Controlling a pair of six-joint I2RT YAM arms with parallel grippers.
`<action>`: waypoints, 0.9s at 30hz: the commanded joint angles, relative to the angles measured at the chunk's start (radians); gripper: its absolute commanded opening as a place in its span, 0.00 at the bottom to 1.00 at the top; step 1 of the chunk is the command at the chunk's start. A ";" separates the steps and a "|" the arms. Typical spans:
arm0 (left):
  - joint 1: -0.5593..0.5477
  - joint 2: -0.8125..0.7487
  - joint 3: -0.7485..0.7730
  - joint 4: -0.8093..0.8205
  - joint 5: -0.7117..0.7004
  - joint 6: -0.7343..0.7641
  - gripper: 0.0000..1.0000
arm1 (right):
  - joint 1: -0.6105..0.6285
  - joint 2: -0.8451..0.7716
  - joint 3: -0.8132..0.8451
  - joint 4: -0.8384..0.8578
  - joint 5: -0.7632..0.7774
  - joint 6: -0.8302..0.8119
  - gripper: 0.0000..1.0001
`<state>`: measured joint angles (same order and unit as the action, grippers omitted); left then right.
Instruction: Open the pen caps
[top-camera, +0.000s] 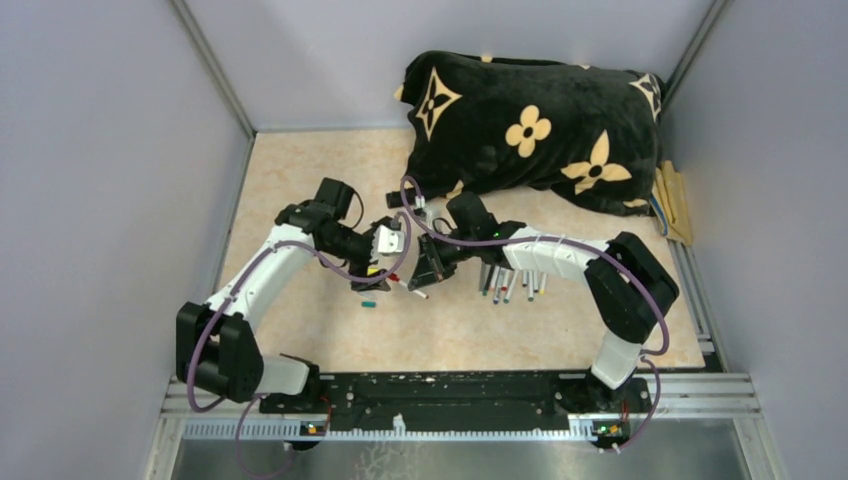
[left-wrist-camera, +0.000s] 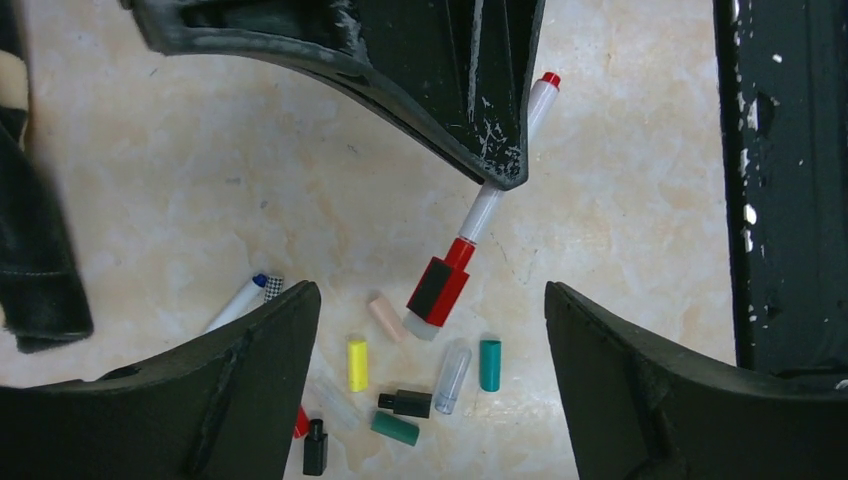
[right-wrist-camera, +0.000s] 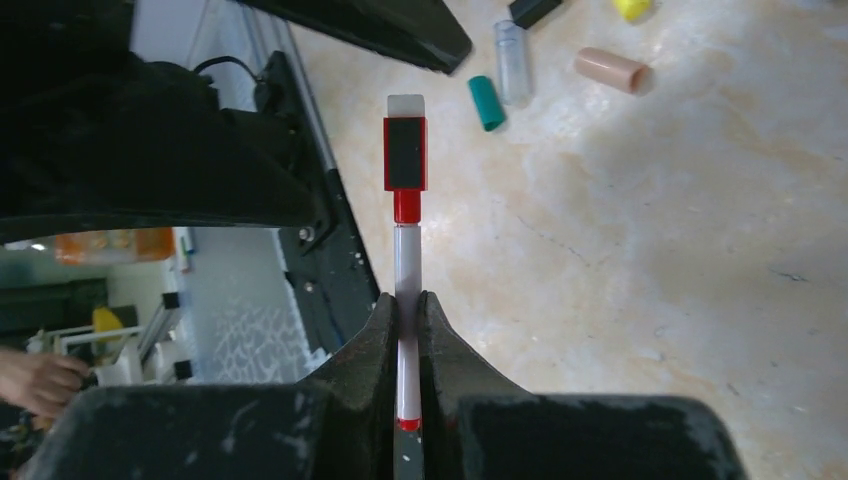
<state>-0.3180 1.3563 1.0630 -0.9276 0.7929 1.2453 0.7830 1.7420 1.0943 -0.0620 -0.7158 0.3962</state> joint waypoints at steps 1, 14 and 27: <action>-0.041 -0.009 -0.046 -0.003 -0.067 0.075 0.84 | 0.003 -0.007 0.032 0.088 -0.142 0.062 0.00; -0.065 -0.014 -0.051 0.018 -0.091 0.054 0.36 | -0.017 0.008 0.020 0.171 -0.190 0.138 0.00; -0.089 -0.017 -0.021 0.021 -0.123 0.063 0.01 | 0.015 0.066 0.017 0.264 -0.228 0.217 0.17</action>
<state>-0.3996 1.3556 1.0130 -0.9291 0.6701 1.2846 0.7807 1.7950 1.0943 0.1249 -0.8948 0.5777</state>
